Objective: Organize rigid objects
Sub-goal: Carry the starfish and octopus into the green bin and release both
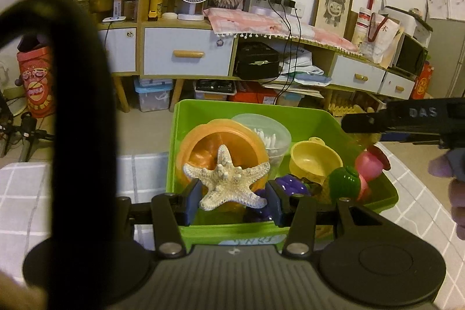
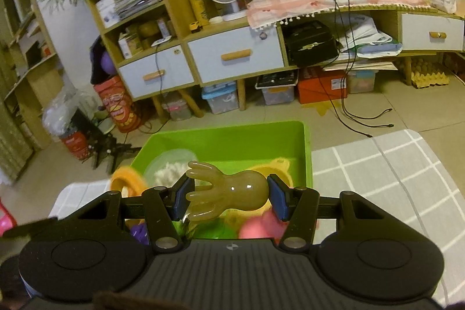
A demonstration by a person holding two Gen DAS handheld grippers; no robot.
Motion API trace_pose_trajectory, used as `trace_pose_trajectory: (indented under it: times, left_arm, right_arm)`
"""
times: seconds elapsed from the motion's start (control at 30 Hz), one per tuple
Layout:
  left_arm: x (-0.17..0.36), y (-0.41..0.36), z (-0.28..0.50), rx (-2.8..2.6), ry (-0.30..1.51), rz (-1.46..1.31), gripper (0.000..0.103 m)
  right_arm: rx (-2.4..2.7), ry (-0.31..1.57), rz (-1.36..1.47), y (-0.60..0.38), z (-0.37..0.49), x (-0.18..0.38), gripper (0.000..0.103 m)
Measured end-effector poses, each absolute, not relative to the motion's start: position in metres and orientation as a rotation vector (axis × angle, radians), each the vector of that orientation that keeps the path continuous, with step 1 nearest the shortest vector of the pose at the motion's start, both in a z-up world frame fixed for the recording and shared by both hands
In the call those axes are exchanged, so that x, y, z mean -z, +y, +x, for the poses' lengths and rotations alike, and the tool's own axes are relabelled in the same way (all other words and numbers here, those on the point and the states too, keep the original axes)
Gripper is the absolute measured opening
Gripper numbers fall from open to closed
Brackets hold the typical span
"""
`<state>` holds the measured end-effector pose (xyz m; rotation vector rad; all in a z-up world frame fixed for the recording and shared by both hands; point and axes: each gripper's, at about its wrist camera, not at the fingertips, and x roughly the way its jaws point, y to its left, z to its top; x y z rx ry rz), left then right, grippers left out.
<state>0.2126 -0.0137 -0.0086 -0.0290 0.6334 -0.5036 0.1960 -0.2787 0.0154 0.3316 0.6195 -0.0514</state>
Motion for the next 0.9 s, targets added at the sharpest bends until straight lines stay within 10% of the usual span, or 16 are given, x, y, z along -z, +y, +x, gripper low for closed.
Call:
trace_pose_trajectory:
  times: [0.2, 0.3, 0.43, 0.9]
  left_arm:
    - [0.012, -0.014, 0.218, 0.516, 0.620, -0.025, 0.026]
    - [0.013, -0.013, 0.218, 0.525, 0.601, -0.029, 0.053]
    - [0.012, -0.017, 0.213, 0.562, 0.592, -0.028, 0.074]
    - [-0.004, -0.018, 0.194, 0.558, 0.595, 0.020, 0.076]
  right_arm:
    - [0.078, 0.623, 0.310, -0.279, 0.212, -0.007, 0.061]
    - [0.091, 0.600, 0.316, -0.280, 0.211, -0.006, 0.086]
    - [0.092, 0.591, 0.312, -0.279, 0.209, -0.009, 0.090]
    - [0.091, 0.588, 0.300, -0.273, 0.184, -0.027, 0.090]
